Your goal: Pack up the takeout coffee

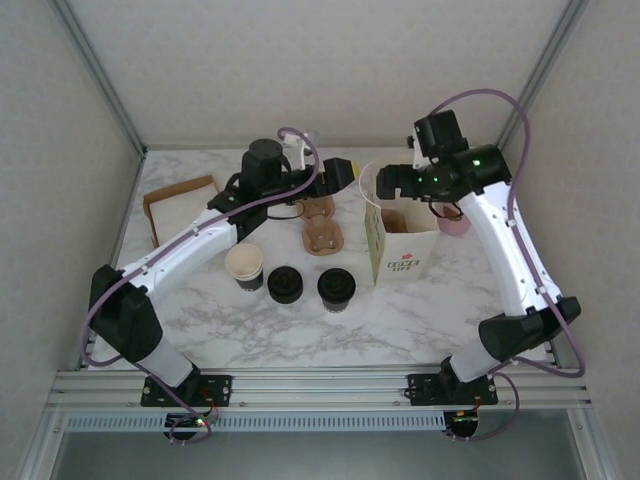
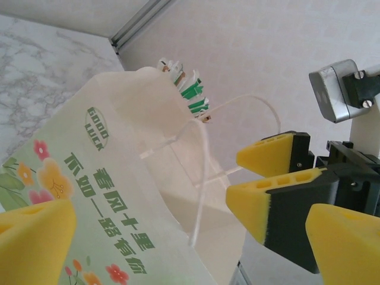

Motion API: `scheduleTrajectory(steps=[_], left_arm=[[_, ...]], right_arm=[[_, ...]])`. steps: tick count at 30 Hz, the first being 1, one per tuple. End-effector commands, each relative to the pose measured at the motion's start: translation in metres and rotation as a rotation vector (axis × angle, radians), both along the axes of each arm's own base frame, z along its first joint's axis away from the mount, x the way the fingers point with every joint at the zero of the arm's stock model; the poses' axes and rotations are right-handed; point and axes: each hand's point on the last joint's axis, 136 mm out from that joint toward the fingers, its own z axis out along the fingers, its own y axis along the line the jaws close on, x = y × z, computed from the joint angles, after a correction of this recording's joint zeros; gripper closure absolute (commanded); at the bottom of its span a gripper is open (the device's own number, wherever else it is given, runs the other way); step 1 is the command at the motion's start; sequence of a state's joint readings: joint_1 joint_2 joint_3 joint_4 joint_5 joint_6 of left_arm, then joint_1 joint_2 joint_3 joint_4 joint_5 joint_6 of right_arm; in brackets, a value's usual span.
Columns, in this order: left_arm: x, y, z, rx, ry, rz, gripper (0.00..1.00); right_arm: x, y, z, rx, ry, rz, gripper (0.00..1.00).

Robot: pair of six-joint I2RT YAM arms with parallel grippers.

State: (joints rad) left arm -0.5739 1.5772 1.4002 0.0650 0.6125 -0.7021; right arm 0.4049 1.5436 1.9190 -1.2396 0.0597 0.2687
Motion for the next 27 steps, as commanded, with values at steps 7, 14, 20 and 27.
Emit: scheduleTrajectory(steps=[7, 14, 20, 27], left_arm=[[-0.035, 0.040, 0.039, 0.059, -0.141, 0.062, 0.00], [-0.068, 0.078, 0.019, 0.085, -0.149, 0.146, 0.00], [-0.081, 0.097, 0.003, 0.108, -0.136, 0.200, 0.00], [-0.087, 0.111, -0.013, 0.123, -0.137, 0.251, 0.00]], right_arm=[[-0.046, -0.011, 0.036, 0.095, -0.072, -0.013, 0.01], [-0.071, -0.021, 0.039, 0.156, -0.121, -0.042, 0.01], [-0.091, 0.005, 0.039, 0.282, -0.120, 0.108, 0.01], [-0.109, 0.036, 0.032, 0.402, -0.037, 0.275, 0.01]])
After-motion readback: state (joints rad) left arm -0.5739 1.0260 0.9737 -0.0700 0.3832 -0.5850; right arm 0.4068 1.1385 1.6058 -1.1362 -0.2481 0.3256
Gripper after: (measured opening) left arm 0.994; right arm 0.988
